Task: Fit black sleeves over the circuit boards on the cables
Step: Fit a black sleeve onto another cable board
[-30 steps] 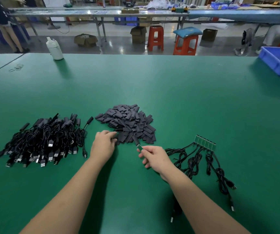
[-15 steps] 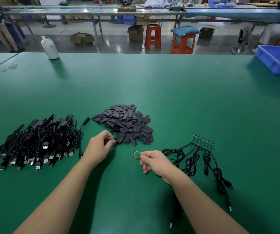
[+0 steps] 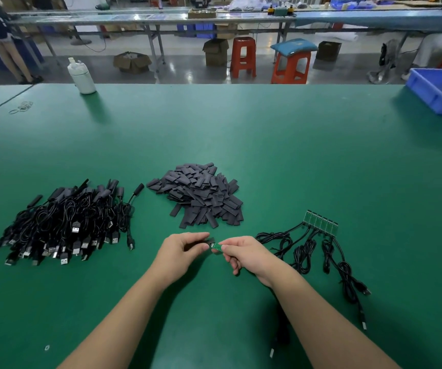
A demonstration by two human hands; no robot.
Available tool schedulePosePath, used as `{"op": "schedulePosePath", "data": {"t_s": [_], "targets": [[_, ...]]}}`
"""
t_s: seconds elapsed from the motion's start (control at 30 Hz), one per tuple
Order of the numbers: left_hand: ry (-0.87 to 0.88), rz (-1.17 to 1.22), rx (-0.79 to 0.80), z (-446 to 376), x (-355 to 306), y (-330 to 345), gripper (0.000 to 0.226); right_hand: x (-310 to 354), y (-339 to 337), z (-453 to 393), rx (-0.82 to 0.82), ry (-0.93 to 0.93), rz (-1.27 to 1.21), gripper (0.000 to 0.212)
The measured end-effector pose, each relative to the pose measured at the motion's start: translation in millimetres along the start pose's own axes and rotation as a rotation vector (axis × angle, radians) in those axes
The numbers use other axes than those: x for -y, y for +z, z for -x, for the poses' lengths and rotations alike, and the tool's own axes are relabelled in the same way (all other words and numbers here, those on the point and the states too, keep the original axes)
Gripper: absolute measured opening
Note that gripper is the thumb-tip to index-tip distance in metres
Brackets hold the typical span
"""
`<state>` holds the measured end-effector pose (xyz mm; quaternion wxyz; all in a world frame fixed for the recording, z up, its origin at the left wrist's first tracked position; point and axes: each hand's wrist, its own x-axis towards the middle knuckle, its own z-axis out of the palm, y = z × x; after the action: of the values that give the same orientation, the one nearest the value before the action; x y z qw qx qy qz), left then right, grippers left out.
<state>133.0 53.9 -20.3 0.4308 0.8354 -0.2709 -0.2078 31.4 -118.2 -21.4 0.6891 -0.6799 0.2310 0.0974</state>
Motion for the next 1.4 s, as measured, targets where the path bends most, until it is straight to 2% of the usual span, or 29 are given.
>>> {"op": "schedulePosePath", "data": {"t_s": [0.2,0.4,0.6,0.83,0.9,1.07,1.23,1.4], "targets": [[0.028,-0.048,0.023,0,-1,-7,0.028,-2,-2,-2,0.022,-0.013,0.005,0.021],[0.105,-0.096,-0.039,4,-3,-7,0.026,-4,-5,-2,0.046,-0.014,-0.027,0.025],[0.091,-0.08,-0.086,5,-3,-6,0.02,-5,-6,-1,0.05,-0.021,-0.047,0.025],[0.11,-0.092,-0.057,7,-3,-2,0.026,-6,-5,0,0.051,-0.044,0.014,0.022],[0.152,-0.156,-0.023,8,-3,-4,0.026,-7,-4,-1,0.049,-0.044,0.057,0.02],[0.348,-0.502,0.081,5,-8,-10,0.022,-8,0,-5,0.067,-0.038,0.155,0.022],[0.382,-0.569,0.13,3,-11,-9,0.019,-11,-3,-6,0.084,-0.055,0.147,0.022],[0.379,-0.524,0.131,5,-13,-7,0.019,-11,-4,-6,0.105,-0.06,0.122,0.026]]}}
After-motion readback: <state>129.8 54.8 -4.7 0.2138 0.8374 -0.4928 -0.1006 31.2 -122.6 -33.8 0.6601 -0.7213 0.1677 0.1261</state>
